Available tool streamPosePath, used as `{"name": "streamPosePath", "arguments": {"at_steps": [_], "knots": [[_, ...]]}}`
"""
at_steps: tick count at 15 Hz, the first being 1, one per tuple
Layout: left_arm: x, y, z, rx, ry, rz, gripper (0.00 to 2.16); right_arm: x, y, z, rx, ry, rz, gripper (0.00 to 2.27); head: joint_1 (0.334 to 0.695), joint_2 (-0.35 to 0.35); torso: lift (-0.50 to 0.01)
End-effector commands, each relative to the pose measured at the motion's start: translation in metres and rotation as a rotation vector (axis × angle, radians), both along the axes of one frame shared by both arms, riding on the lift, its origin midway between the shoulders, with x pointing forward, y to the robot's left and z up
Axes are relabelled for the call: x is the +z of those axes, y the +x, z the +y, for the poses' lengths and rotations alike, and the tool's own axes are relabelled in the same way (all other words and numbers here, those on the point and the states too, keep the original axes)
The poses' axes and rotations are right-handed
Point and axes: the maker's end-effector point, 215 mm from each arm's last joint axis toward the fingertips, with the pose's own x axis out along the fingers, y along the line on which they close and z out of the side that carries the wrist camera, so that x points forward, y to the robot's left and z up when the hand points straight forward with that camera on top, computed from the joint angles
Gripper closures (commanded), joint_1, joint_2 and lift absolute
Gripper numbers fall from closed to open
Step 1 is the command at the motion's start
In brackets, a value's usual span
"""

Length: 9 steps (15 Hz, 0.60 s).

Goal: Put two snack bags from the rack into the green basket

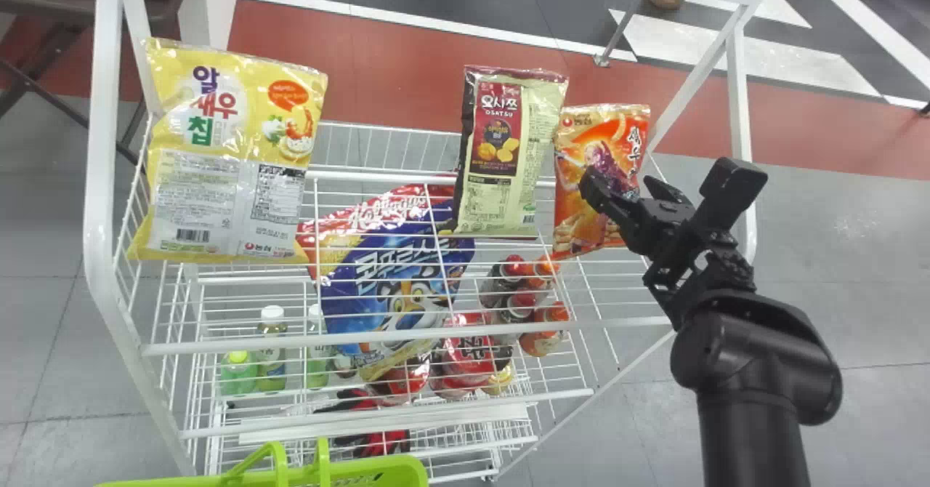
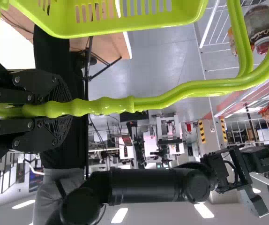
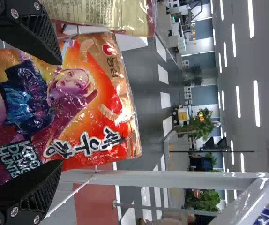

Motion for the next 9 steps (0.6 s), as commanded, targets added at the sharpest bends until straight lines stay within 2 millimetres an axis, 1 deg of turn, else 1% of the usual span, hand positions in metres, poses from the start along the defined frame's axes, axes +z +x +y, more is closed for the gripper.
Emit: {"name": "streamPosePath", "arguments": {"at_steps": [1, 4, 6, 7, 8, 9], "knots": [[-0.002, 0.002, -0.001, -0.005, 0.006, 0.0, 2.14, -0.013, 0.012, -0.005, 0.001, 0.0, 0.043, 0.05, 0.695, -0.35, -0.007], [-0.005, 0.004, -0.003, -0.006, 0.008, 0.002, 2.14, -0.033, 0.019, -0.004, 0.015, -0.034, 0.108, 0.07, 0.695, -0.35, -0.007], [-0.006, 0.004, -0.003, -0.008, 0.009, 0.004, 2.14, -0.043, 0.019, 0.003, 0.029, -0.055, 0.134, 0.3, 0.695, -0.35, -0.007], [-0.006, 0.004, -0.002, -0.008, 0.01, 0.006, 2.14, -0.049, 0.019, 0.009, 0.04, -0.054, 0.148, 0.65, 0.695, -0.35, -0.007], [-0.006, 0.005, -0.002, -0.007, 0.01, 0.004, 2.14, -0.053, 0.018, 0.011, 0.039, -0.058, 0.163, 1.33, 0.695, -0.35, -0.007], [-0.006, 0.004, -0.002, -0.008, 0.01, 0.006, 2.14, -0.058, 0.017, 0.013, 0.024, -0.047, 0.174, 2.07, 0.695, -0.35, -0.007]]}}
